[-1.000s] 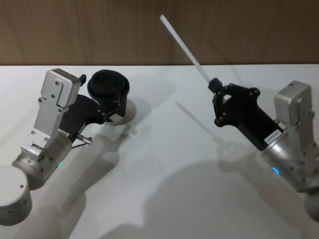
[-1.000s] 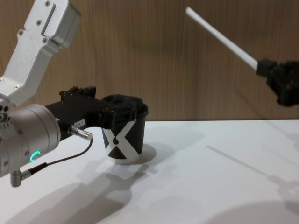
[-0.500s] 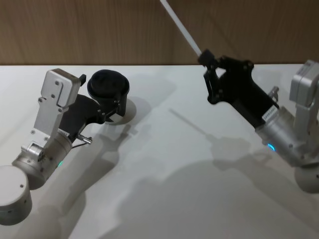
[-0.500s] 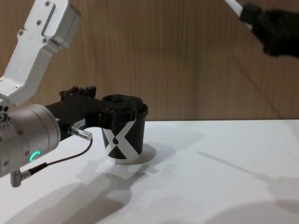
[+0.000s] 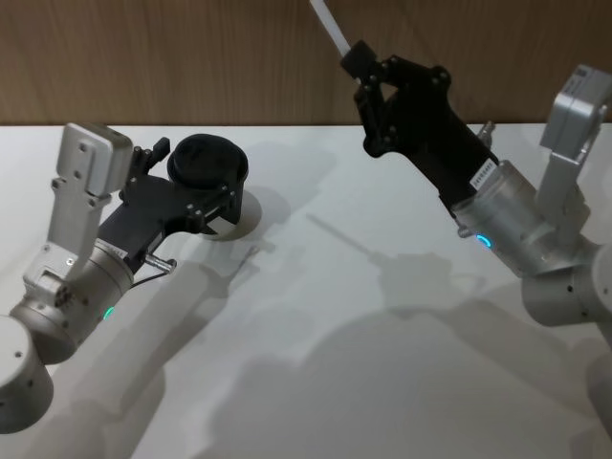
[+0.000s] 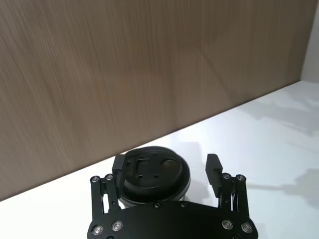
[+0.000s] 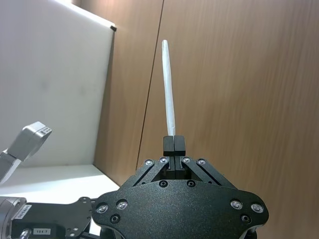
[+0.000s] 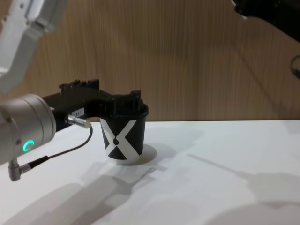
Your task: Pick up the straw with one hand, pass it to the other hand, and insert it into the cup.
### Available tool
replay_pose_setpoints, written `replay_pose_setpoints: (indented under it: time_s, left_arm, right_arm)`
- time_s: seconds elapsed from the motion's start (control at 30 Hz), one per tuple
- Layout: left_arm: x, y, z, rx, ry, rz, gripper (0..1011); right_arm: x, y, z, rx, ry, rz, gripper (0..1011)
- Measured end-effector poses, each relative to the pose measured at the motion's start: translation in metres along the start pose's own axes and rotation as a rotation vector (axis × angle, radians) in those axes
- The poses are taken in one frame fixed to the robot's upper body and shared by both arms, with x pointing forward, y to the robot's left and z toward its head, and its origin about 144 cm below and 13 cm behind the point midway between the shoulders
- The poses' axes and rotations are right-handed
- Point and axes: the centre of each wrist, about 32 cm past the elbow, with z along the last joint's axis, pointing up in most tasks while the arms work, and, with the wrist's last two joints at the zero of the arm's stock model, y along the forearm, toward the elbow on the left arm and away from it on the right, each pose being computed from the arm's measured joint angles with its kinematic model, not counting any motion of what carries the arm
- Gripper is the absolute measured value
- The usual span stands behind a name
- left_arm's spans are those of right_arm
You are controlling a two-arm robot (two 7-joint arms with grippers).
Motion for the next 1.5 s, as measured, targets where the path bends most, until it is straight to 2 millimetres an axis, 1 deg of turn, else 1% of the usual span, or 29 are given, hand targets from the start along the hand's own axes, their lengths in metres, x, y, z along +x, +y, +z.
replay_pose_setpoints:
  time_s: [0.1, 0.33, 0.83, 1.2, 1.5]
  left_arm:
    - [0.002, 0.002, 0.003, -0.017, 0.035, -0.018, 1003]
    - [0.007, 0.009, 0.010, -0.072, 0.136, -0.065, 1003]
    - [0.021, 0.016, 0.019, -0.206, 0.333, -0.182, 1003]
    - [0.030, 0.008, 0.023, -0.303, 0.457, -0.279, 1002]
    - [0.034, -0.006, 0.025, -0.362, 0.565, -0.348, 1003]
  right_arm:
    - [0.001, 0.006, -0.003, 0.009, 0.013, 0.005, 1]
    - [0.001, 0.011, -0.006, 0.012, 0.026, 0.009, 1]
    - [-0.001, 0.012, -0.015, -0.020, 0.052, 0.008, 1]
    - [-0.004, 0.011, -0.022, -0.042, 0.066, 0.009, 1]
    - [-0.005, 0.010, -0.024, -0.051, 0.071, 0.010, 1]
